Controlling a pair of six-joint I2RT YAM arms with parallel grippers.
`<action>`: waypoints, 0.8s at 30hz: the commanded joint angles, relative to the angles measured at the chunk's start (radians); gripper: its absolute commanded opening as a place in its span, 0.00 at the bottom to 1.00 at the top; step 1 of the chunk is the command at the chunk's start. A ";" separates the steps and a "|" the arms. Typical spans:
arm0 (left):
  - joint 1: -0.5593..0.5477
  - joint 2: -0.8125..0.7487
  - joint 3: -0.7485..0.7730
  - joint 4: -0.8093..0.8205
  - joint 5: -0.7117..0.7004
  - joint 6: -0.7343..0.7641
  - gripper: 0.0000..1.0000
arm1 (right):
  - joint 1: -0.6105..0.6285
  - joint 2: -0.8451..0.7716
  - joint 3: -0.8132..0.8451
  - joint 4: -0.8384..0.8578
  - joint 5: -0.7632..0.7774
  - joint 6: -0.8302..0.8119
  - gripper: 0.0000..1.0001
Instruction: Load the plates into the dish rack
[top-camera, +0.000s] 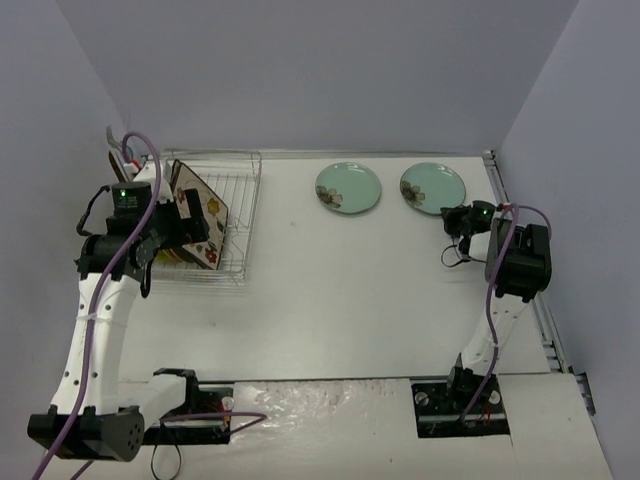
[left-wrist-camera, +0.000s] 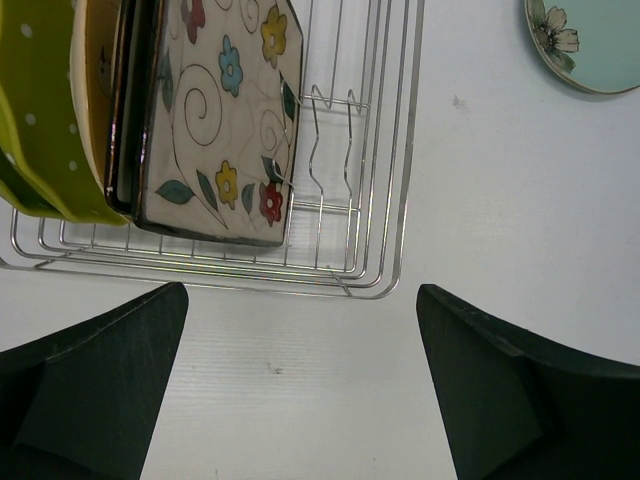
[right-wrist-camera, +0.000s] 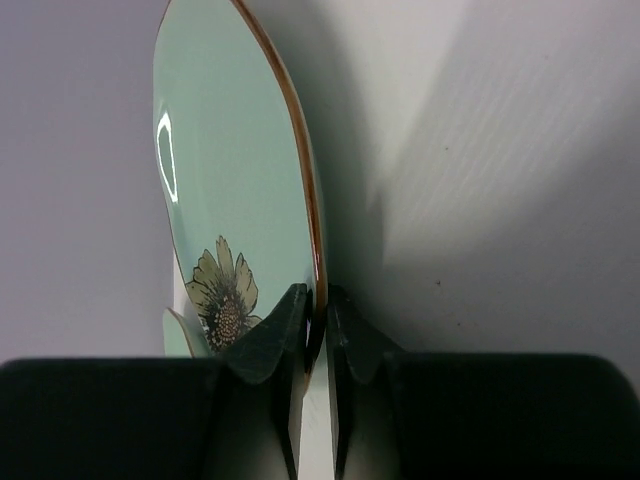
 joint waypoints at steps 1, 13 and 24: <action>-0.010 -0.008 0.025 0.027 0.039 -0.037 0.97 | -0.019 -0.024 -0.031 0.021 0.007 -0.018 0.00; -0.257 0.057 0.064 0.056 -0.063 -0.138 0.97 | -0.040 -0.416 -0.109 0.017 -0.240 -0.022 0.00; -0.410 0.275 0.195 0.280 0.079 -0.314 0.97 | 0.046 -0.719 -0.167 -0.097 -0.467 -0.037 0.00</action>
